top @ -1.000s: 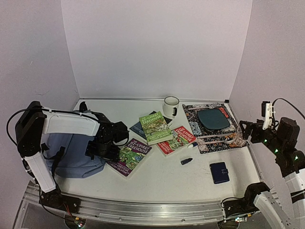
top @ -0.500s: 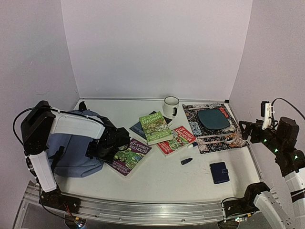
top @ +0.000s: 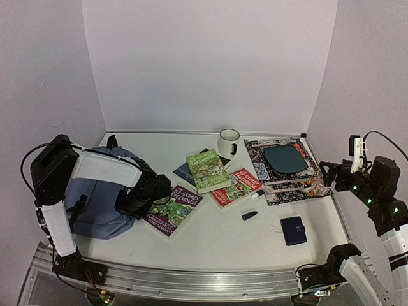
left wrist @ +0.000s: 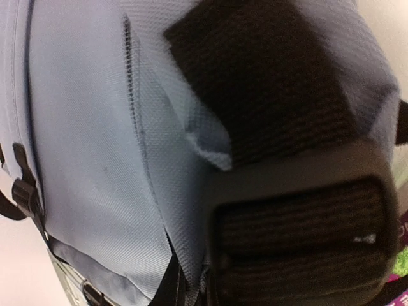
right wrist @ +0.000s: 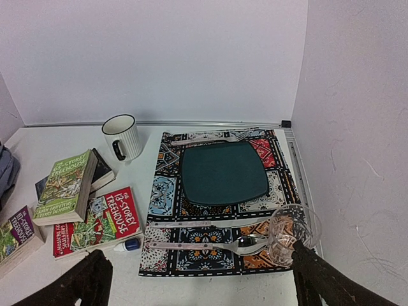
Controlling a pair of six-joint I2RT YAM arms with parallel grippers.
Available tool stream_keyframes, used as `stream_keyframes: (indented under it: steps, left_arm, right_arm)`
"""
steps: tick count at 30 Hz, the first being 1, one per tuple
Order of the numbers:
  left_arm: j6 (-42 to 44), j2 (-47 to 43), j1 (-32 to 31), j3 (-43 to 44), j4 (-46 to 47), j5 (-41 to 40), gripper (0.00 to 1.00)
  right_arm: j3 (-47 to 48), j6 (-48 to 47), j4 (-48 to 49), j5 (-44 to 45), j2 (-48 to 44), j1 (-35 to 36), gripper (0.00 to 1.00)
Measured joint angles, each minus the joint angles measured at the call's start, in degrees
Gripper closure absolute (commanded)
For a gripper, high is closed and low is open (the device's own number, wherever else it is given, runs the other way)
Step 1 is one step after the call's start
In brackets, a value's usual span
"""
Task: Pack the student bag
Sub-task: Grab the student bag from the corner of the board, then place the student bag on the book.
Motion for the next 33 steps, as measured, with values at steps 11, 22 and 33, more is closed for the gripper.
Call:
stream_keyframes:
  steps: [11,22,33]
  left_arm:
    - [-1.1,-4.9,2.1,17.4,-10.0,-1.2,1.00]
    - [2.6,-10.0,6.3,34.1,-12.5,3.7,1.00]
    - [3.0,-9.8,-4.8,36.7,-12.9,11.0,1.00]
  right_arm:
    - [0.0,-0.1,0.0,-1.9,-0.1,0.0,0.02]
    - [0.6,-1.3,-0.3,-11.2,2.5,0.0,0.02]
    - [6.0,1.2,-1.5,-24.7,13.2,0.4,0.06]
